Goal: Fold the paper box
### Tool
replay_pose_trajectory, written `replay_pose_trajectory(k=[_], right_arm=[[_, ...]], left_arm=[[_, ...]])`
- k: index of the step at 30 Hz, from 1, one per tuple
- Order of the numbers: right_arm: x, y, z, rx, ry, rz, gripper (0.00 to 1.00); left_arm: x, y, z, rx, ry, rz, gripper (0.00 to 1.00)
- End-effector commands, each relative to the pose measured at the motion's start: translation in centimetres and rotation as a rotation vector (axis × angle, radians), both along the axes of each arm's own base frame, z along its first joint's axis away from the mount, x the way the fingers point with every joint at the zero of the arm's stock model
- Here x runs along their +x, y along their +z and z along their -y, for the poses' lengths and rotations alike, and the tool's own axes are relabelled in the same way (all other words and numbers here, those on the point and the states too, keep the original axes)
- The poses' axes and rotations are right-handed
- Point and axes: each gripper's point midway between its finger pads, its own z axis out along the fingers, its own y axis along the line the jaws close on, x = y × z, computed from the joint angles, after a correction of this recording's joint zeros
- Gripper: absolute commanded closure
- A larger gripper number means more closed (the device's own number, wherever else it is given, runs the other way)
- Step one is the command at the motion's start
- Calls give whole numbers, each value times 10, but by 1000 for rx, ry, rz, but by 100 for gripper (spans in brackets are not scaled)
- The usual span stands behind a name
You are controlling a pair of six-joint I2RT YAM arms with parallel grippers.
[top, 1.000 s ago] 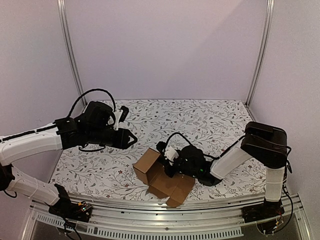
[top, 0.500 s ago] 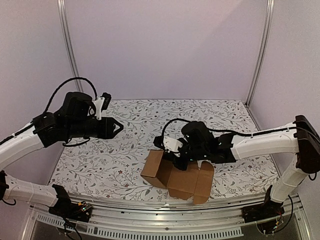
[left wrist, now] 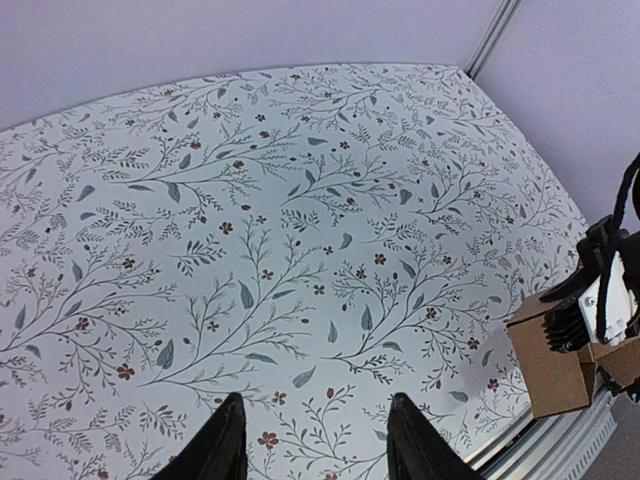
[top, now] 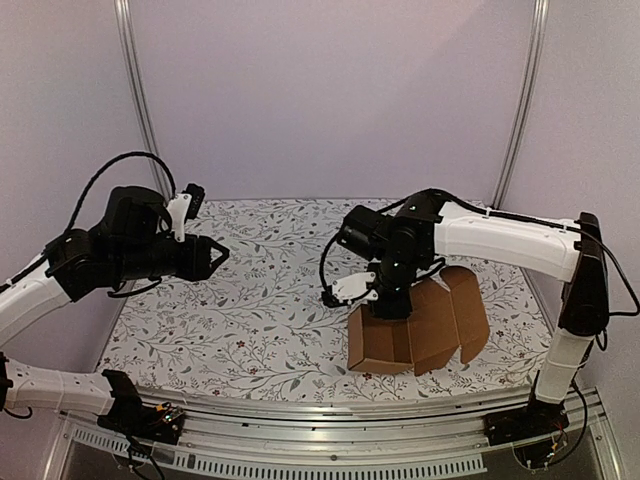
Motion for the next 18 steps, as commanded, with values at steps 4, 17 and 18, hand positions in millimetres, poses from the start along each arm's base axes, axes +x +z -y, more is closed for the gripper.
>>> replay_pose_trajectory(k=[4,17,18], right_arm=[[1,-24,44,-399,69,-69,100],[13,-66,32,-550,75,-101,100],[13,-71,33,-564,76,-109,100]], left_arm=[[-5,-26,-2,51,-37,-42,53],[-13,-43,-9,66,-44,-54,51],[-13,-43,-10,67,-43,-54,51]])
